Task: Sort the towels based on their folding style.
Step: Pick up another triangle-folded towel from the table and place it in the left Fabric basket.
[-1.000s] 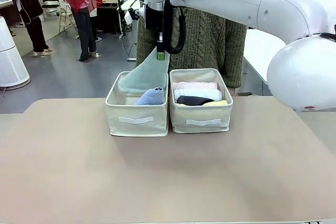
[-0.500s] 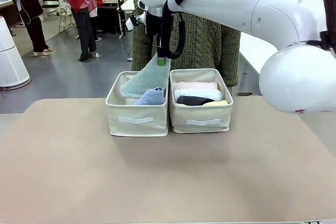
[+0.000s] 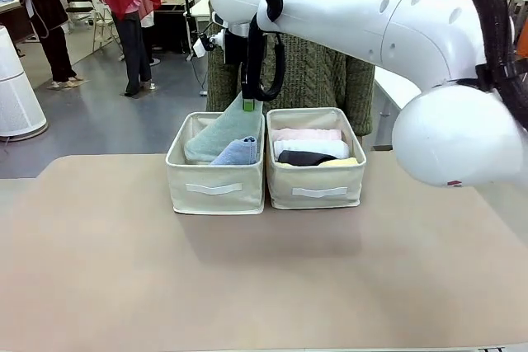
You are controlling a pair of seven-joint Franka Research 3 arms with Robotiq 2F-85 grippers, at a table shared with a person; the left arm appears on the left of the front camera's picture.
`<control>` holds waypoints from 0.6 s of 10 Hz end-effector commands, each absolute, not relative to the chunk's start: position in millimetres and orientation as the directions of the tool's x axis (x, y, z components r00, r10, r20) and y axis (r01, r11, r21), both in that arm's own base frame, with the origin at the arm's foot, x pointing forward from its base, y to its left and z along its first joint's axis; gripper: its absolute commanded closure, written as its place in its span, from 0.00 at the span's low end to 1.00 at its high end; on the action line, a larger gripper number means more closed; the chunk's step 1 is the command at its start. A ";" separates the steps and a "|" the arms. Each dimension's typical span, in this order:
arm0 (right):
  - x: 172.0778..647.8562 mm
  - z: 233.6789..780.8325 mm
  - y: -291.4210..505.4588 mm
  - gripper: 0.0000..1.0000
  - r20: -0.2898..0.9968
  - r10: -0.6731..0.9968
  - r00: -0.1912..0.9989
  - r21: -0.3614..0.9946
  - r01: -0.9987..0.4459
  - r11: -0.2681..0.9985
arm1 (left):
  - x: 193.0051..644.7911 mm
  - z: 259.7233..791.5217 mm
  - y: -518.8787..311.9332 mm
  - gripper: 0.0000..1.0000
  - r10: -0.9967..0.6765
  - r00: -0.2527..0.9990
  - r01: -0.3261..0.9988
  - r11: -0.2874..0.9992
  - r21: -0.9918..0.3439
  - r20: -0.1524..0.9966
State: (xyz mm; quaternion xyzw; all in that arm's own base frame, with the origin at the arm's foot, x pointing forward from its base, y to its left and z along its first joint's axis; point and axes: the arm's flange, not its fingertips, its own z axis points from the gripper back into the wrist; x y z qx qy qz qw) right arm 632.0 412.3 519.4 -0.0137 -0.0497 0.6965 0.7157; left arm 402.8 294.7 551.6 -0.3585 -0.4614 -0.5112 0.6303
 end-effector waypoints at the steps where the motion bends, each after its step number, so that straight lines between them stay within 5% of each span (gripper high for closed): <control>1: 666.0 534.2 437.1 0.82 0.038 0.998 0.043 -0.060 -0.997 0.045 | 401.2 552.8 294.5 0.00 -0.315 0.050 0.974 0.224 0.023 0.948; 4: 674.1 523.8 444.7 0.82 0.021 0.999 0.041 -0.042 -0.998 0.041 | 401.2 552.8 294.5 0.00 -0.315 0.050 0.974 0.224 0.023 0.948; 5: 674.9 522.4 446.1 0.74 0.012 0.999 0.033 -0.038 -0.999 0.034 | 401.2 552.8 294.5 0.00 -0.315 0.050 0.974 0.224 0.023 0.948; 6: 675.0 522.4 446.2 0.22 0.012 1.000 0.028 -0.044 -0.999 0.029 | 401.2 552.8 294.5 0.00 -0.315 0.050 0.974 0.224 0.023 0.948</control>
